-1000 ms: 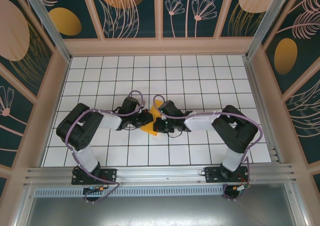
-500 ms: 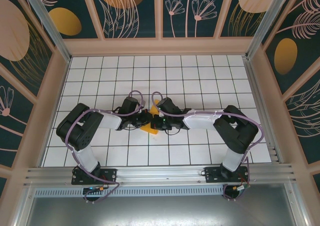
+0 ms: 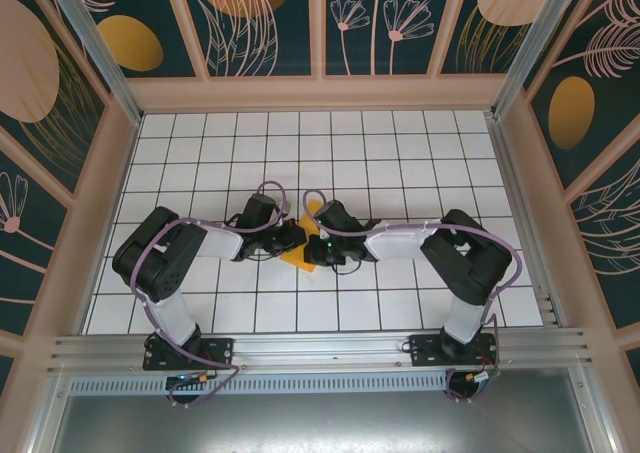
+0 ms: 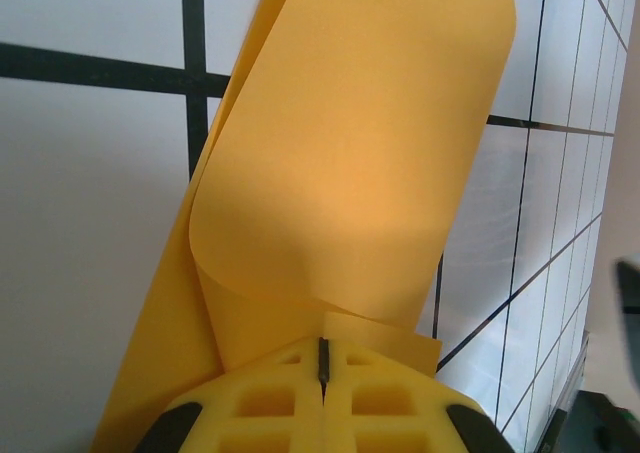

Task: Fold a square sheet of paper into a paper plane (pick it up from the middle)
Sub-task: Fold the triangle a second time at the center of the table.

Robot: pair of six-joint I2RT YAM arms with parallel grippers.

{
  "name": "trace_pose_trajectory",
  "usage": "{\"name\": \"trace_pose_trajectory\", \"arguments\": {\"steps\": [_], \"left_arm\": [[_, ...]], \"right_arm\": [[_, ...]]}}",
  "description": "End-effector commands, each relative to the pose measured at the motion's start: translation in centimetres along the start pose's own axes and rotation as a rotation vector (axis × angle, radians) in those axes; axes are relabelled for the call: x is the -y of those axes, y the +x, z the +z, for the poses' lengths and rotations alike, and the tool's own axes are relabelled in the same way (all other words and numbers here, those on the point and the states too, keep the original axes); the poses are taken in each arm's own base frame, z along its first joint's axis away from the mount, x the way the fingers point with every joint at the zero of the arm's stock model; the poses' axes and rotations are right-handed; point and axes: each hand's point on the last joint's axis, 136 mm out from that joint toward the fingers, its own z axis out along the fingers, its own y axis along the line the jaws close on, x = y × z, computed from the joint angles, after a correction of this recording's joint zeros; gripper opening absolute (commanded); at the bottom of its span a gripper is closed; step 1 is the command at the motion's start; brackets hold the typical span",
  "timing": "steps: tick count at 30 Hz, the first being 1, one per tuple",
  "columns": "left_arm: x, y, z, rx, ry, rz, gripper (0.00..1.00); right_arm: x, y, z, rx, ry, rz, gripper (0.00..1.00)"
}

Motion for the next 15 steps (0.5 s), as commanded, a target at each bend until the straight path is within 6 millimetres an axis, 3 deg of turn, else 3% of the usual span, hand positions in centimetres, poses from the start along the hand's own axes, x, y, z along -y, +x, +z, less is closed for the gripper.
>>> {"name": "trace_pose_trajectory", "arguments": {"steps": [1, 8, 15], "left_arm": [[-2.5, 1.3, 0.2, -0.039, -0.077, -0.026, 0.00], [-2.7, 1.3, 0.3, -0.041, -0.079, -0.029, 0.00], [-3.0, 1.4, 0.4, -0.038, -0.087, -0.038, 0.00]], "right_arm": [[1.6, 1.2, 0.4, -0.025, 0.017, 0.029, 0.05], [2.7, 2.4, 0.2, -0.042, 0.028, 0.045, 0.05], [1.8, 4.1, -0.1, -0.091, -0.023, 0.006, 0.06]]}}
